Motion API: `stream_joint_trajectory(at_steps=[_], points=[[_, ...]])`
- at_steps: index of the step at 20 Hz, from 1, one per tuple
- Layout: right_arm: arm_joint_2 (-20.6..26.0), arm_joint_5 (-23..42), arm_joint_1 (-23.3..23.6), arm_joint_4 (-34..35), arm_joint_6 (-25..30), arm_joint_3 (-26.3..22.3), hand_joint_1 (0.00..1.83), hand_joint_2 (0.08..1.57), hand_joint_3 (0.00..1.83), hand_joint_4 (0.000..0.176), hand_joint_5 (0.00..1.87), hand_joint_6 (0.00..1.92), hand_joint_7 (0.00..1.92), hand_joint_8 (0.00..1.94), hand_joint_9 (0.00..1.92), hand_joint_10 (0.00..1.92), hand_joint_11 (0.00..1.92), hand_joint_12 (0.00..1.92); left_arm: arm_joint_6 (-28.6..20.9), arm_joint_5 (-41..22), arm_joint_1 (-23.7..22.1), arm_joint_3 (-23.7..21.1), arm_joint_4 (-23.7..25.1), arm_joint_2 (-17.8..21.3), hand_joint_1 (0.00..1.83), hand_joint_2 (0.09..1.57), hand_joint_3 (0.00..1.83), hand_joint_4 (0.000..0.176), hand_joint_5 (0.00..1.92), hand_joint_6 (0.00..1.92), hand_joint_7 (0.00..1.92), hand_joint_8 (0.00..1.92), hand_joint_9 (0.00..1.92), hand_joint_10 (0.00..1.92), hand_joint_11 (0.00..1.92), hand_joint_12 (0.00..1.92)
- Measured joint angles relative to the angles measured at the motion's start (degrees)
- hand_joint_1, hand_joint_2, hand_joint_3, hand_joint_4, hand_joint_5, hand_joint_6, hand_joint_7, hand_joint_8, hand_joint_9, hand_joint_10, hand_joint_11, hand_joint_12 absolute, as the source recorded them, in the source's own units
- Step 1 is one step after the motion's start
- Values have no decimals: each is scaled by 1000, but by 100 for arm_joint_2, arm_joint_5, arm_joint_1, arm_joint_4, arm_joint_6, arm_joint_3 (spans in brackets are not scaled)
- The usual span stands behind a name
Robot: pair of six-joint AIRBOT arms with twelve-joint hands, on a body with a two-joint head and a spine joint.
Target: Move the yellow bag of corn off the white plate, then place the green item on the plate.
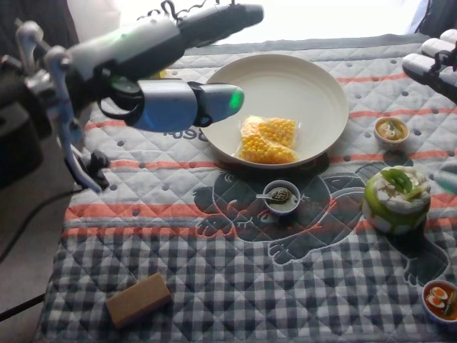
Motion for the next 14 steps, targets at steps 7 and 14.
stream_joint_trajectory(at_steps=[7, 14], points=[[-2, 13, 105, 24, 2, 0, 479, 1269, 0, 0, 0, 0, 0, 0, 0, 0, 0, 60, 4, 719, -420, 278, 181, -225, 934, 1104, 0, 47, 248, 13, 194, 4, 107, 139, 0, 946], [33, 31, 140, -37, 179, 7, 533, 1283, 2, 1, 0, 0, 0, 0, 0, 0, 10, 6, 7, 1624, -577, 977, 229, -1130, 936, 1086, 1, 62, 292, 8, 281, 10, 236, 99, 0, 1369]])
